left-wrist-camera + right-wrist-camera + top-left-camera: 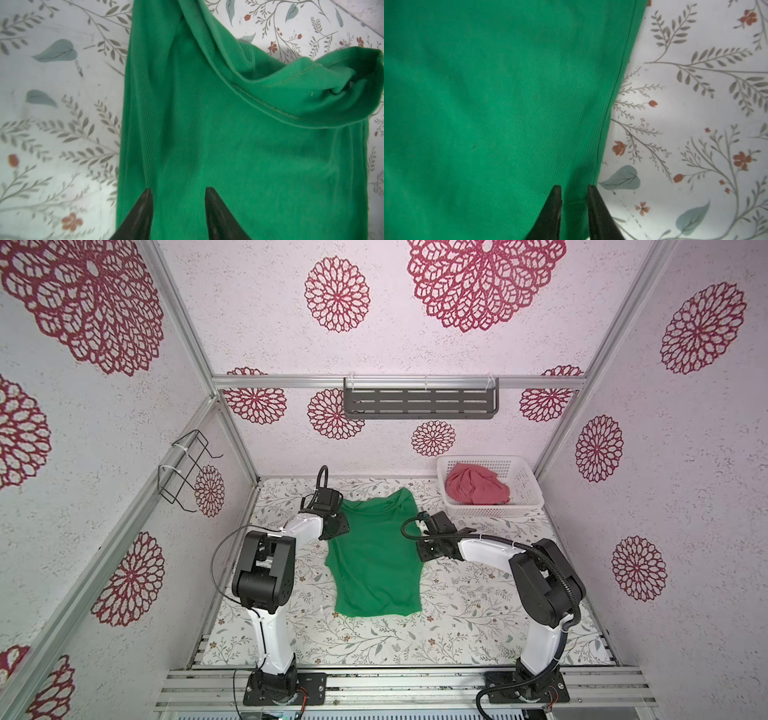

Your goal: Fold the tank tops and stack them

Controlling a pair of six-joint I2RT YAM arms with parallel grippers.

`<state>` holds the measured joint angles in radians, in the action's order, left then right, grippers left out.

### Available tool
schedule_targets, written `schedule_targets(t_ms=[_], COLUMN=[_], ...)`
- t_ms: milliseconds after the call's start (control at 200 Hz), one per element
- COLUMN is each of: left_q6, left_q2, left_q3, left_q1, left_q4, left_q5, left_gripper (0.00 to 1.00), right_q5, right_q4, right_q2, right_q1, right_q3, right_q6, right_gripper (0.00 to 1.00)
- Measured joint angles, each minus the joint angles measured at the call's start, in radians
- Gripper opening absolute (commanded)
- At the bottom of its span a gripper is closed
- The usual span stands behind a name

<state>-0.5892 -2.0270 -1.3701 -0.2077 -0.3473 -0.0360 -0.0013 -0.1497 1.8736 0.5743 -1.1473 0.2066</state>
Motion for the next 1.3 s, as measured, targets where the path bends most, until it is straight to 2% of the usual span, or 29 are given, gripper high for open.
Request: schedule_targets(t_ms=[160, 305, 440, 515, 585, 706, 781, 866, 986, 1086, 1176, 1301], left_q6=[0.007, 0.026, 0.047, 0.065, 0.085, 0.152, 0.216, 0.286, 0.333, 0.326, 0.288, 0.221], left_q2=[-0.135, -0.245, -0.351, -0.405, -0.460, -0.585, -0.660, -0.700, -0.662, -0.536, -0.348, -0.038], left_q3=[-0.136, -0.305, -0.470, -0.560, -0.663, -0.894, -1.038, -1.127, -1.078, -0.897, -0.671, -0.344], left_q1=[0.000, -0.002, -0.006, -0.016, -0.028, -0.063, -0.097, -0.144, -0.199, -0.219, -0.200, -0.143], left_q4=[-0.016, -0.044, -0.084, -0.114, -0.160, -0.251, -0.314, -0.372, -0.404, -0.396, -0.358, -0.258], left_q5=[-0.001, 0.018, 0.037, 0.053, 0.075, 0.137, 0.178, 0.202, 0.205, 0.190, 0.154, 0.089], left_gripper=[0.44, 0.40, 0.41, 0.43, 0.44, 0.49, 0.54, 0.61, 0.67, 0.68, 0.68, 0.67], right_q5=[0.016, 0.049, 0.048, 0.043, 0.031, 0.006, 0.011, 0.051, 0.099, 0.123, 0.148, 0.150], right_q4=[0.061, 0.116, 0.124, 0.119, 0.097, 0.027, -0.060, -0.158, -0.219, -0.227, -0.229, -0.190], right_q2=[0.004, -0.051, -0.161, -0.216, -0.250, -0.306, -0.362, -0.418, -0.457, -0.440, -0.367, -0.241], right_q1=[0.018, 0.055, 0.130, 0.201, 0.286, 0.407, 0.416, 0.363, 0.232, 0.123, 0.065, 0.024], right_q3=[0.056, 0.145, 0.277, 0.333, 0.354, 0.349, 0.331, 0.283, 0.234, 0.206, 0.148, 0.064], right_q6=[0.037, 0.111, 0.251, 0.343, 0.421, 0.484, 0.490, 0.464, 0.392, 0.314, 0.245, 0.161], right_gripper=[0.06, 0.05, 0.06, 0.12, 0.22, 0.31, 0.33, 0.33, 0.32, 0.30, 0.25, 0.23])
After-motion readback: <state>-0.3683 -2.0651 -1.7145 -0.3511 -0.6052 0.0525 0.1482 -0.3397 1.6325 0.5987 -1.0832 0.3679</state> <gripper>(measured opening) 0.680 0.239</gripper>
